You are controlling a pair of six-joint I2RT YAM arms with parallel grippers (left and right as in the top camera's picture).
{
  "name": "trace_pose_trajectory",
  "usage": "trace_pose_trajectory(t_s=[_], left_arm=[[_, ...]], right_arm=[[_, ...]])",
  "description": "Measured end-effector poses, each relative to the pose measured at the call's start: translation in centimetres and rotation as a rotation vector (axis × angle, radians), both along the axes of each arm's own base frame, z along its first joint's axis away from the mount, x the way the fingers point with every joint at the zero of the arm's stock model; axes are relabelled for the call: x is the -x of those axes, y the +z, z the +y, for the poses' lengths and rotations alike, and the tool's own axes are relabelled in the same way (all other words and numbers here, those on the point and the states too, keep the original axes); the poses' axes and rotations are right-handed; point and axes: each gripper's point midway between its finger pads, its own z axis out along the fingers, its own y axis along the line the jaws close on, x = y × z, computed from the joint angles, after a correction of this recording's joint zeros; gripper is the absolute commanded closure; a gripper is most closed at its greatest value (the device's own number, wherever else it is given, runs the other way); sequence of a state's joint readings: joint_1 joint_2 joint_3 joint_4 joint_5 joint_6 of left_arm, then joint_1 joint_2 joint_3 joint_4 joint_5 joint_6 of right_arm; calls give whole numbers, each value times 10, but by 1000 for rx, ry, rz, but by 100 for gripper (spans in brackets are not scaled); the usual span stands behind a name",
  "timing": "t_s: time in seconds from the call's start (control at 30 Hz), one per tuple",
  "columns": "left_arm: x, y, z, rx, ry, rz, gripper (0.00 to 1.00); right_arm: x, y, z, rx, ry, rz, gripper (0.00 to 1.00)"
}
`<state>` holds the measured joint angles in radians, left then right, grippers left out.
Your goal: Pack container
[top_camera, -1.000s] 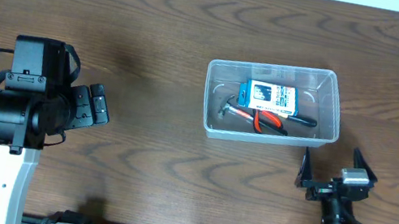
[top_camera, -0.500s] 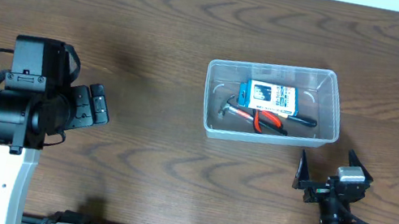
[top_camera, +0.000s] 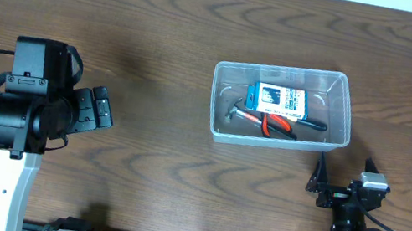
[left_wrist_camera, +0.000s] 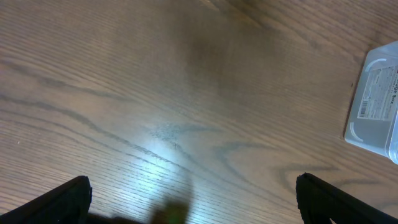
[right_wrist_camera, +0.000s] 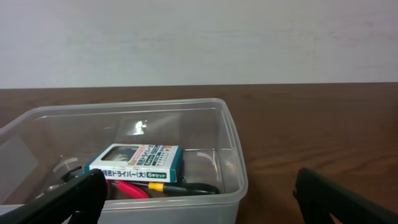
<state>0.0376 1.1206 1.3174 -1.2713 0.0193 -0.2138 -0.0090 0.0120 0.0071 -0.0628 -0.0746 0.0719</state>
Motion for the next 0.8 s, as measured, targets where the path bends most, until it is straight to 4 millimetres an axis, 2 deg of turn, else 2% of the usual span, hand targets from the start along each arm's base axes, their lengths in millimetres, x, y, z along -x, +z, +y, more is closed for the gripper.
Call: trace_pose_trajectory(t_s=[0.8], left_arm=[[0, 0, 0, 0, 0, 0, 2]], right_arm=[[0, 0, 9, 1, 32, 0, 1]])
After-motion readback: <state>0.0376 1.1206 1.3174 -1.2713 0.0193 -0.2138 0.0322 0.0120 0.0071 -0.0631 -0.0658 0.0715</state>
